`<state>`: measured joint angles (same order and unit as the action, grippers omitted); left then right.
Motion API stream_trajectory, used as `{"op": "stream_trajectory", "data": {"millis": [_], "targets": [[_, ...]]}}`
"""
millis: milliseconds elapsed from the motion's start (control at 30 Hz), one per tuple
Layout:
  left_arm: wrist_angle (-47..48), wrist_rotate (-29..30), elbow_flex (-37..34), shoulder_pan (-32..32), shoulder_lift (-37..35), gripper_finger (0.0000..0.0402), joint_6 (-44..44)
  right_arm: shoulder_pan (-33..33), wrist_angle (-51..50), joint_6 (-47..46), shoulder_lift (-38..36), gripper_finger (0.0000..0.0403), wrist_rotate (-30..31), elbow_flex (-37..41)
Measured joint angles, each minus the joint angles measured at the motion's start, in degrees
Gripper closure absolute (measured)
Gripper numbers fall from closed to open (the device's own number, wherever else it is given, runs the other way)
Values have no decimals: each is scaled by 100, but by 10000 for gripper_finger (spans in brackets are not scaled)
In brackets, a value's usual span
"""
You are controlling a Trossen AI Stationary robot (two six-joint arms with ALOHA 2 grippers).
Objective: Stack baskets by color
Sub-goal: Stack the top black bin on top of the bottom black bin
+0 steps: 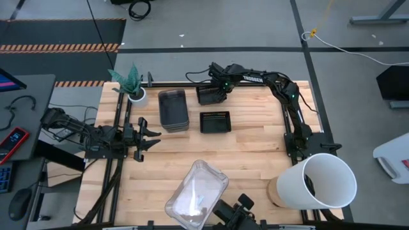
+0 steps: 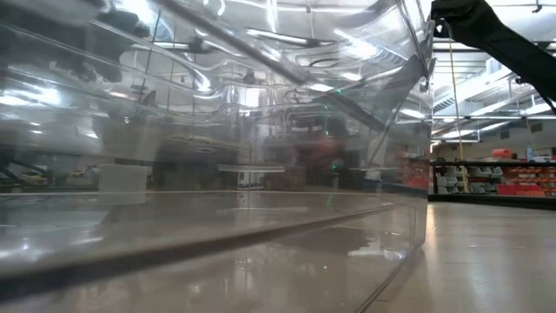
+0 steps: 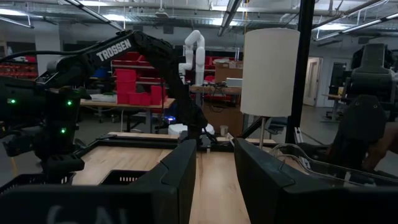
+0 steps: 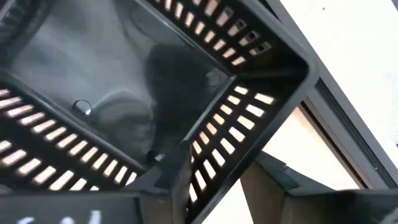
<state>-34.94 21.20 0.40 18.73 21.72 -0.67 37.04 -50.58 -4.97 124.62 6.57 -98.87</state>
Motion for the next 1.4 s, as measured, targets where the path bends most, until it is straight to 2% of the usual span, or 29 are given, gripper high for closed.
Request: {"op": "stream_trajectory", "data": {"millis": [233,467,767,1100,1267,1400], "targets": [[2,-1,0,-1,-1,285,1,14,-28,40,-2,317,-2,0],[1,-1,0,-1,-1,285,1,89,-232,-137,-21,392,-111,-7],[2,-1,0,1,-1,285,1,90,-986,-443,-345,396,-39,-7],[1,1,-1,0,1,285,1,79,-1101,-1101,-1762,398,-253,0],[0,1,0,1,0,285,1,-242,-1398,-1525,-2280,398,-452,104],[2,-1,0,0,2,285,1,-637,-1197,-1787,-2455,398,-535,594]]}}
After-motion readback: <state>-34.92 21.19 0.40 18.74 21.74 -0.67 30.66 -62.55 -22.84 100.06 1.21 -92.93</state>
